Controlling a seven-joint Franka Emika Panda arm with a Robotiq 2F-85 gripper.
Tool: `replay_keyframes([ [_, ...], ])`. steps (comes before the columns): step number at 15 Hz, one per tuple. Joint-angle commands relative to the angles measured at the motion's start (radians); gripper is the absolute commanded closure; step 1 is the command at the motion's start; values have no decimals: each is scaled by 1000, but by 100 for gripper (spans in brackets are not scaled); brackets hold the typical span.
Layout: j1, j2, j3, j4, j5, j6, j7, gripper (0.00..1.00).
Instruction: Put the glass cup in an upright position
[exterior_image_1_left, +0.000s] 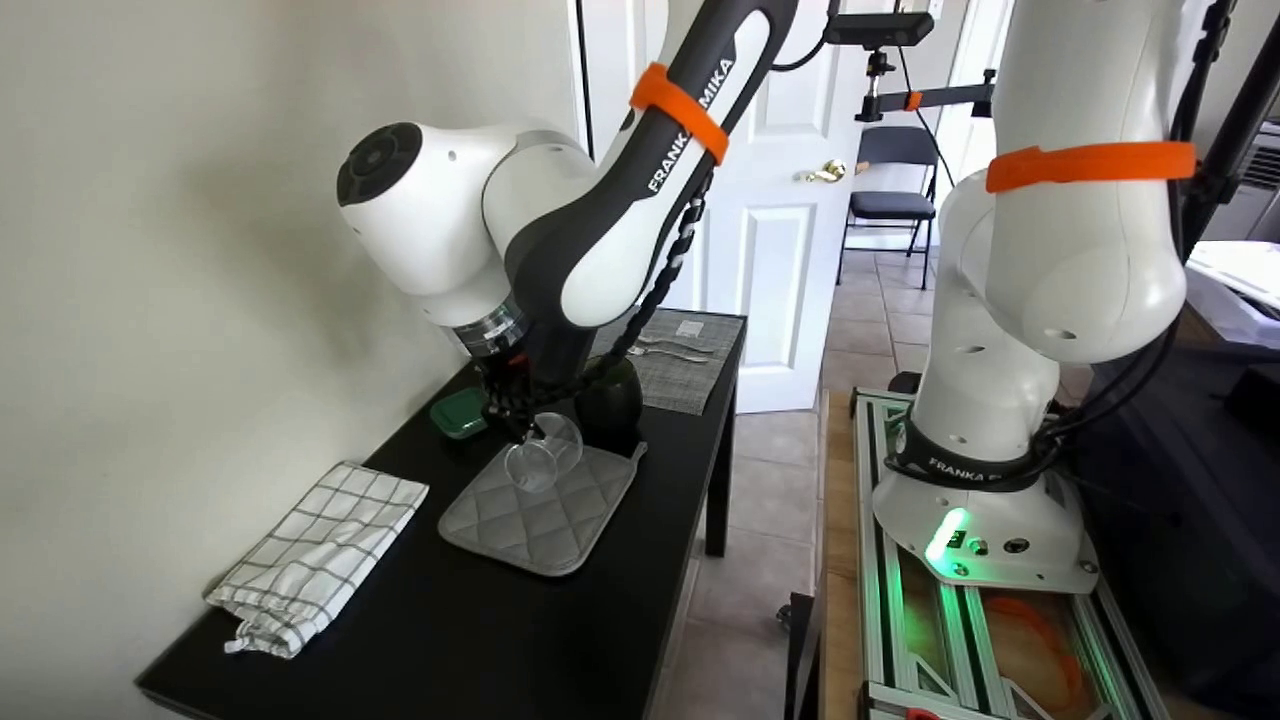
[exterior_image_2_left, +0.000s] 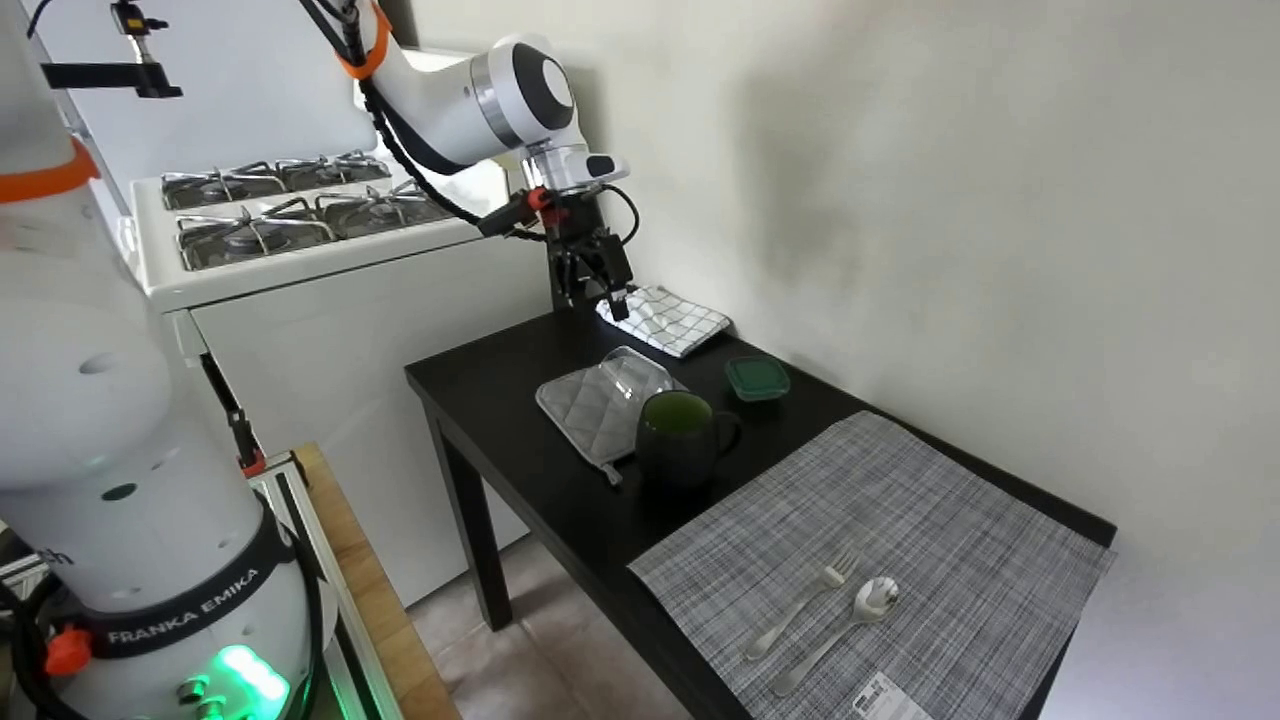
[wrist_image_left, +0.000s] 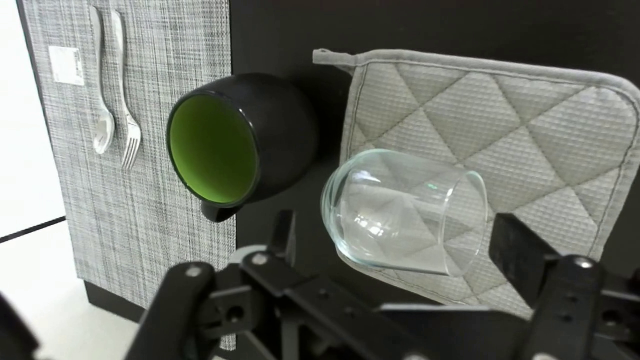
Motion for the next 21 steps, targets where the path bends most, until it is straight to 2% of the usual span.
replay_keyframes([
  [1,38,62,-25,22,-80,12,94,0],
  [10,75,157,-62,65,-155,17,141,0],
  [14,84,188,-79,87,-172,13,138,15],
  [15,86,195,-83,93,-175,13,140,15],
  [16,87,203,-86,98,-175,14,138,9],
  [19,94,222,-92,115,-170,15,135,0],
  [20,95,228,-92,120,-164,17,129,0],
  [21,96,233,-93,123,-163,17,127,4],
])
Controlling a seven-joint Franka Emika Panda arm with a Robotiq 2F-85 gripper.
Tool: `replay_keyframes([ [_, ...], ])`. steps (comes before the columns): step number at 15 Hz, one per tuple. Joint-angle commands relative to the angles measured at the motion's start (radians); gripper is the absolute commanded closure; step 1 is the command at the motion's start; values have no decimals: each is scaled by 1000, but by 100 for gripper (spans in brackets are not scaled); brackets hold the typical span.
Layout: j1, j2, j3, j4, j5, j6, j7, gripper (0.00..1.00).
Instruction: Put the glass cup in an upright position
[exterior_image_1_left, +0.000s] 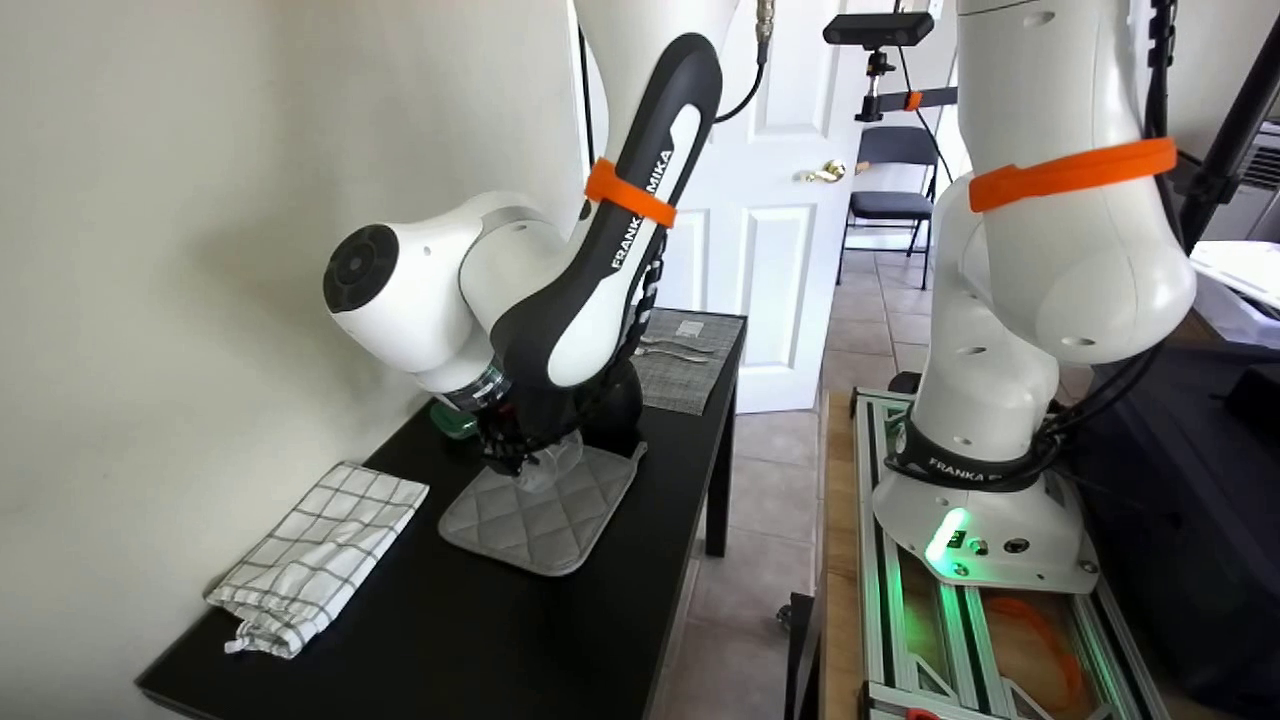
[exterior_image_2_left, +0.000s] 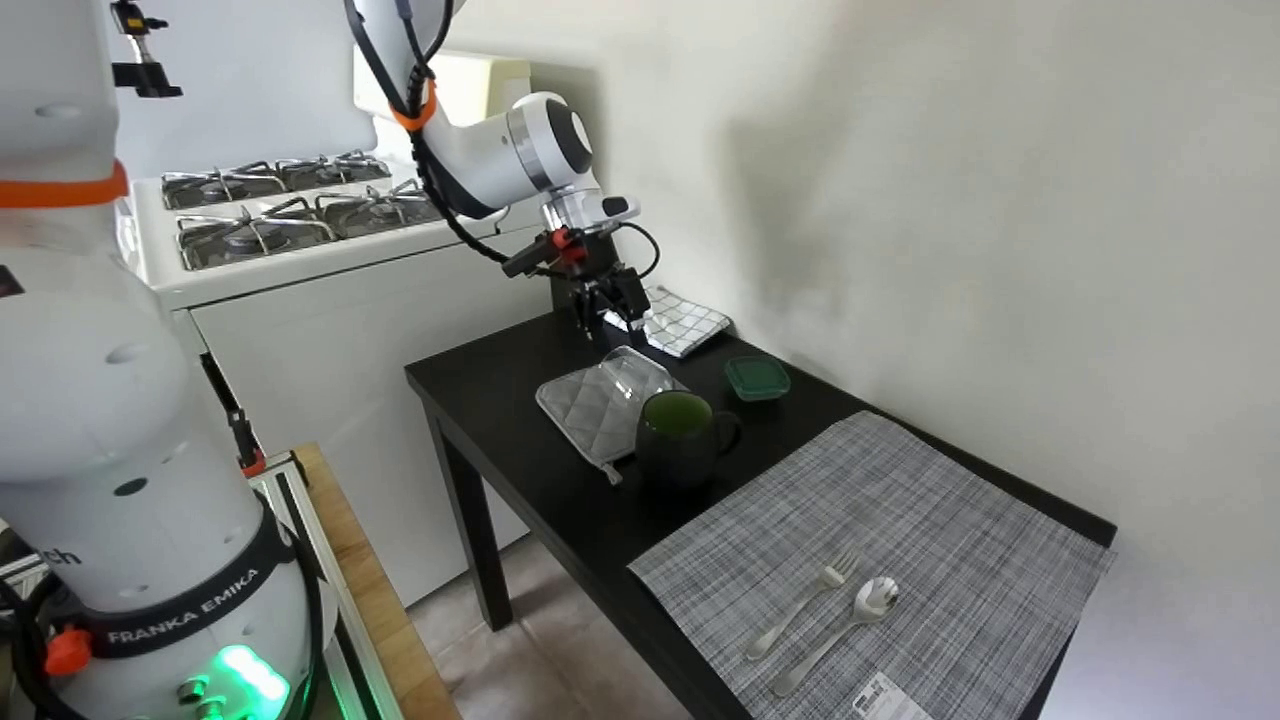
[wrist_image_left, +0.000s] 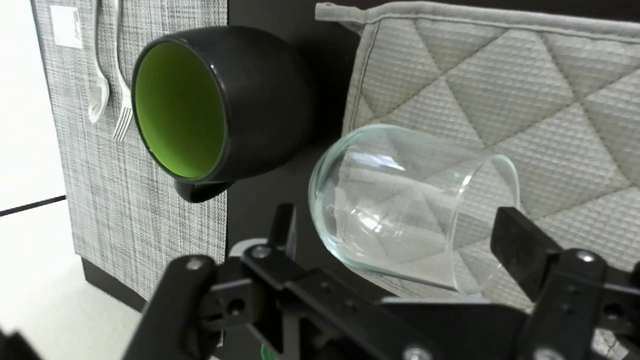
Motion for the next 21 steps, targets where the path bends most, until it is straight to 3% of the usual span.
replay_keyframes([
  [1,26,38,-20,25,-20,15,39,9],
  [2,27,42,-21,29,-20,14,39,16],
  [4,31,48,-24,35,-20,13,38,20],
  [6,35,52,-28,40,-19,12,38,12],
  [8,38,55,-32,42,-19,11,39,11],
  [16,45,57,-38,50,-19,5,40,35],
  [17,45,57,-39,51,-19,5,40,31],
  [20,46,55,-39,52,-18,3,41,41],
  [21,45,55,-40,53,-17,4,43,34],
])
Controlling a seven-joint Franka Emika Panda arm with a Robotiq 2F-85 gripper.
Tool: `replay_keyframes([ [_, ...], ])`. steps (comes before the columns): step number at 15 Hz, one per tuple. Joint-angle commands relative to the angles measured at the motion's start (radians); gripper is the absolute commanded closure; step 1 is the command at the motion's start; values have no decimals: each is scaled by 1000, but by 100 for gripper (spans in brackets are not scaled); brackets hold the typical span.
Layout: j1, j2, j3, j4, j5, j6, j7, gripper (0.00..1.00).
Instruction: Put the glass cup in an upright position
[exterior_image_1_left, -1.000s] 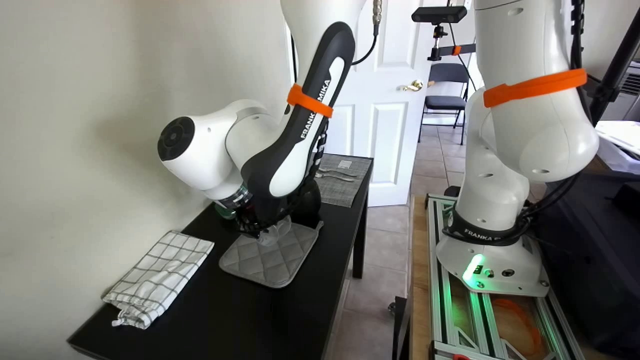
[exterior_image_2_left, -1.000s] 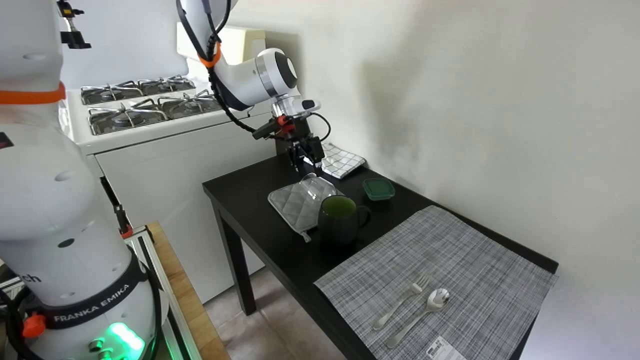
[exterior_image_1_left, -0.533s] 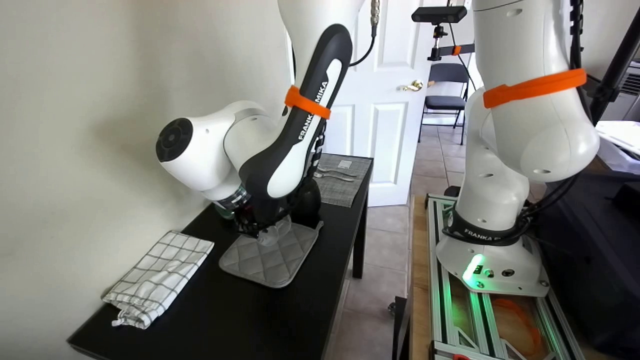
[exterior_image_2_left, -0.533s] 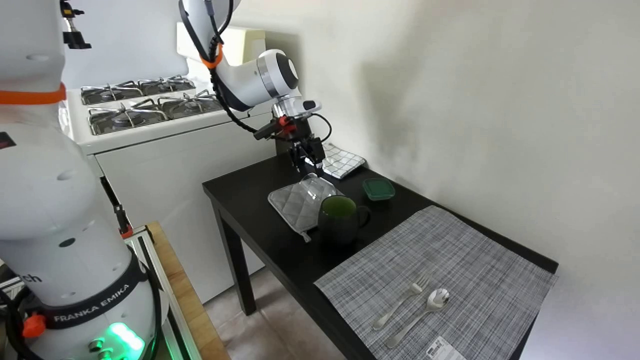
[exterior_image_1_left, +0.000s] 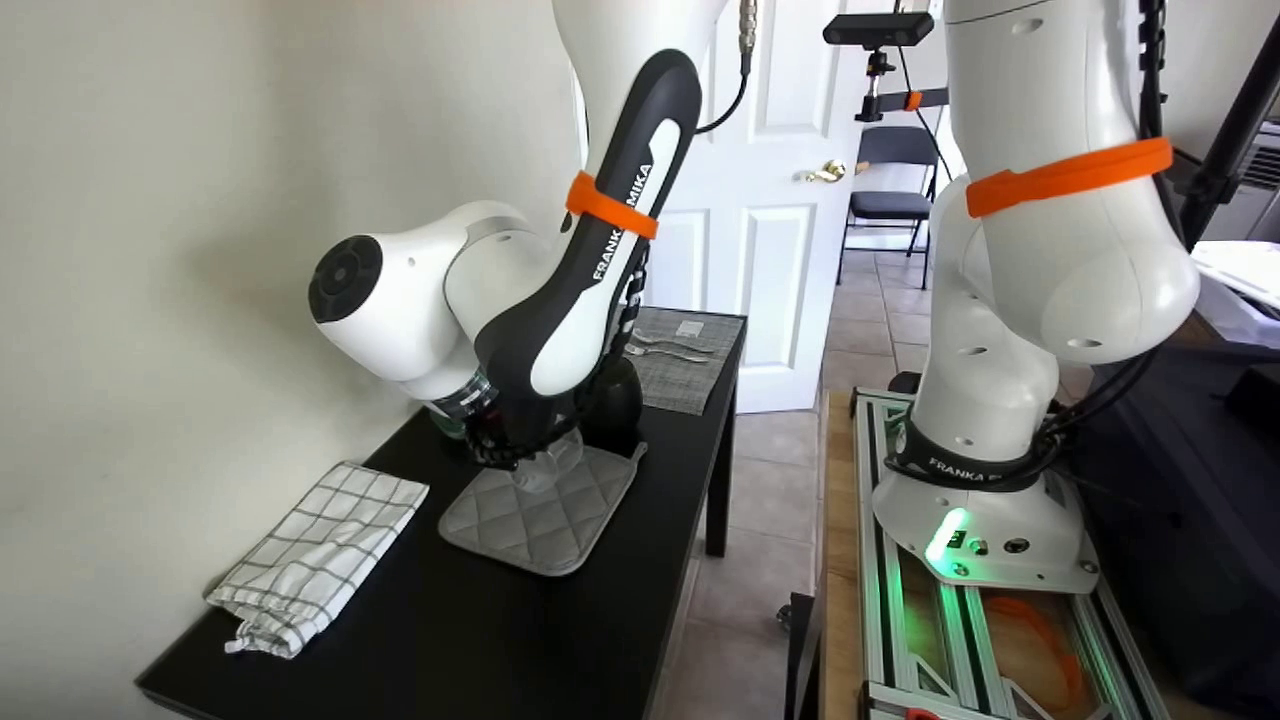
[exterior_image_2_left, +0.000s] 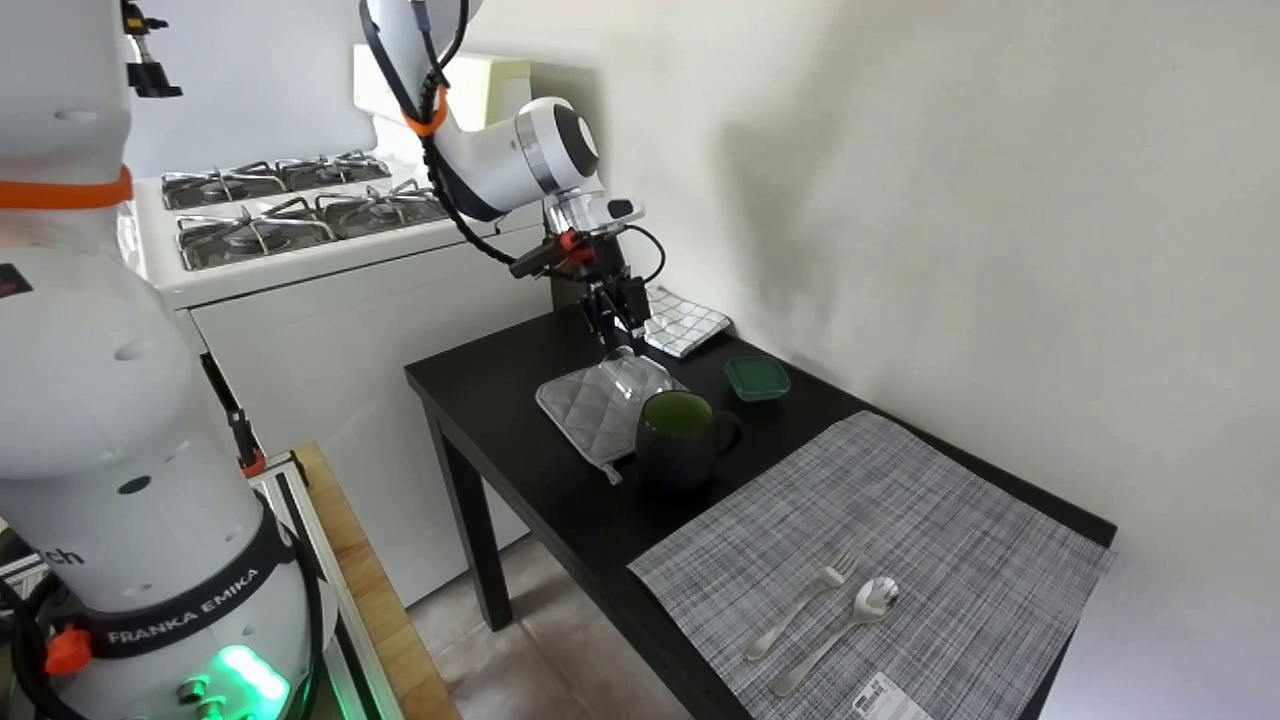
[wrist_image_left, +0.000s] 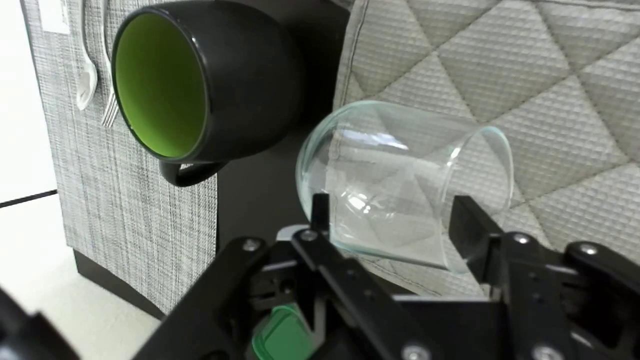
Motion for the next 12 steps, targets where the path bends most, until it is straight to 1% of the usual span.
replay_keyframes([
  [1,21,13,-15,8,-17,2,42,34],
  [2,21,13,-15,9,-17,2,41,38],
  [4,21,13,-15,10,-17,1,41,53],
  [5,21,13,-15,10,-17,1,40,54],
  [7,21,13,-16,10,-17,1,40,72],
  [8,21,13,-15,9,-17,1,40,74],
  [9,21,13,-15,10,-16,1,39,79],
  [10,20,13,-16,10,-16,1,39,78],
  [12,20,9,-17,11,-18,-3,39,81],
])
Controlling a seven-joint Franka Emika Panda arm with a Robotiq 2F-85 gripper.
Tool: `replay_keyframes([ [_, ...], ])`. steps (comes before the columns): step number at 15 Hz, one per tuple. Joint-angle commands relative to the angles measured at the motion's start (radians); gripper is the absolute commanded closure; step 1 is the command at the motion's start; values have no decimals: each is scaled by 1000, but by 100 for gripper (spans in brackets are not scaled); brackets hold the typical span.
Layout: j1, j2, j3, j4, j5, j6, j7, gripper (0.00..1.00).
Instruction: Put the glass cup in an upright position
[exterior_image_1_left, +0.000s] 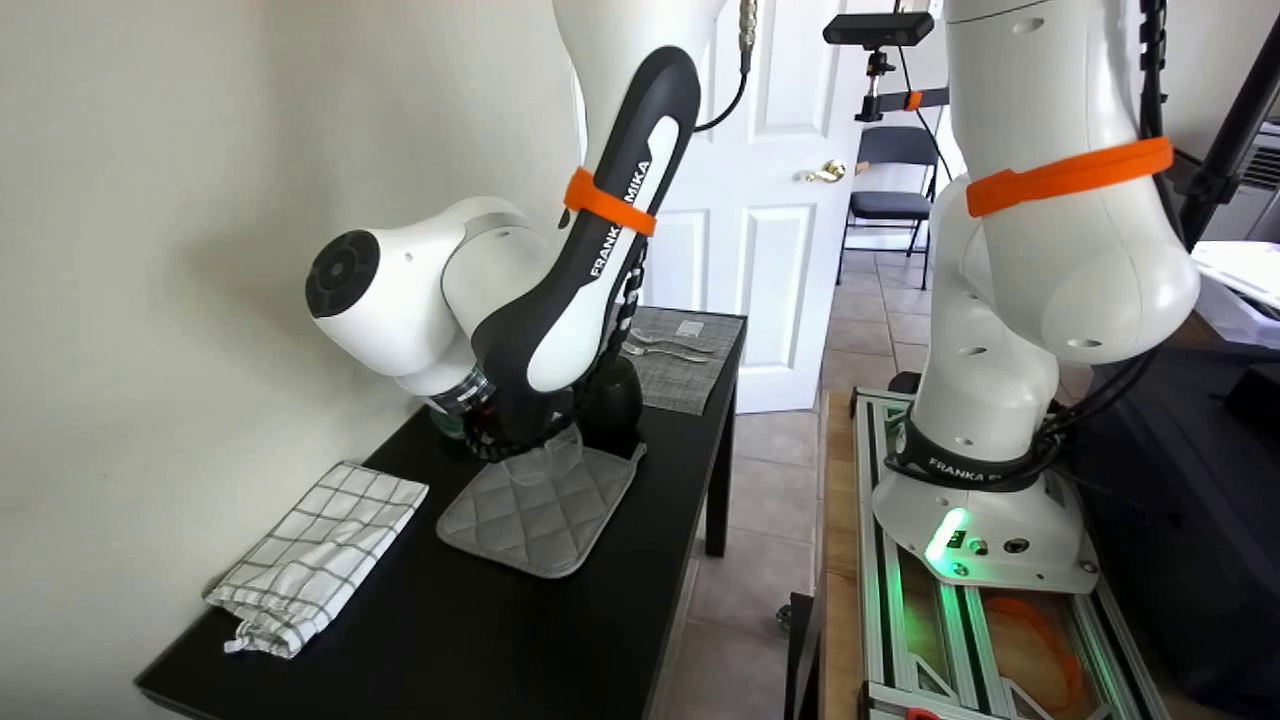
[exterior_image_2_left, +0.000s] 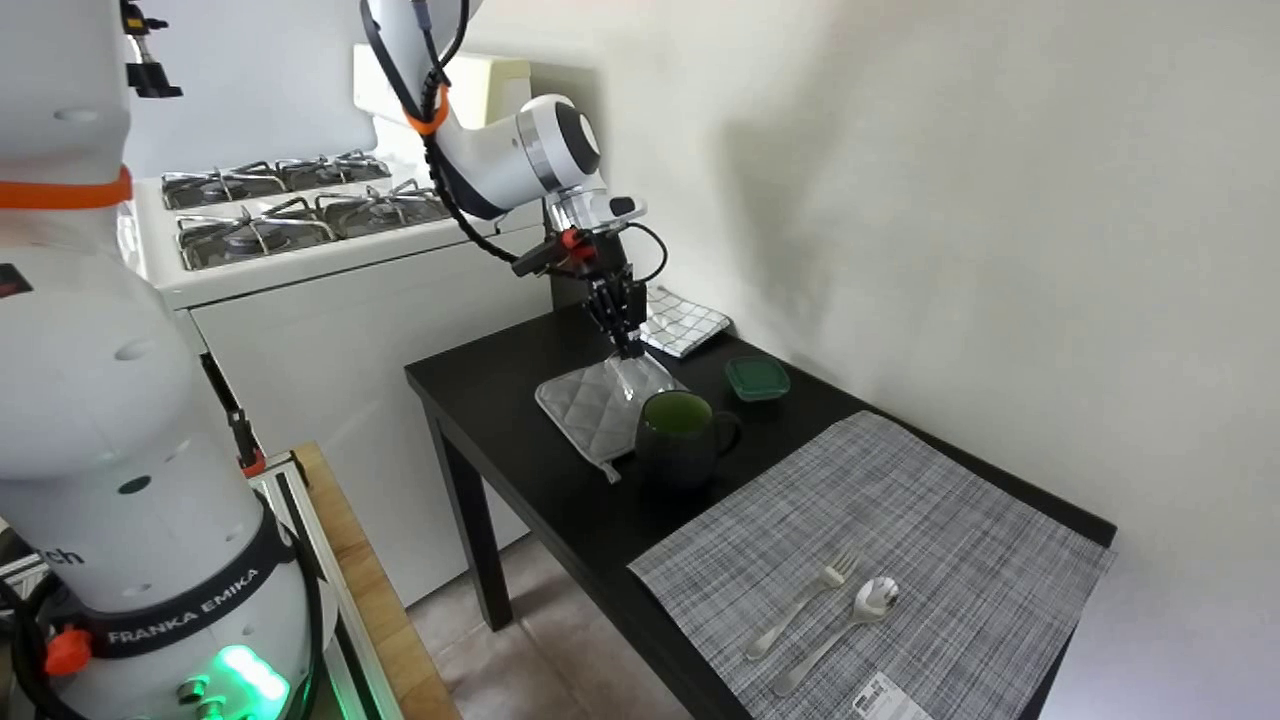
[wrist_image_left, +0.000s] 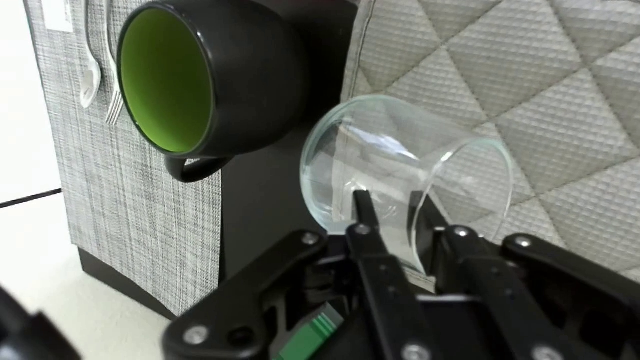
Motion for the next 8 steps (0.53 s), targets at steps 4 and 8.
replay_keyframes([
  [4,19,-2,-18,10,-20,-28,37,92],
  [8,15,-20,-21,14,-20,-72,37,100],
])
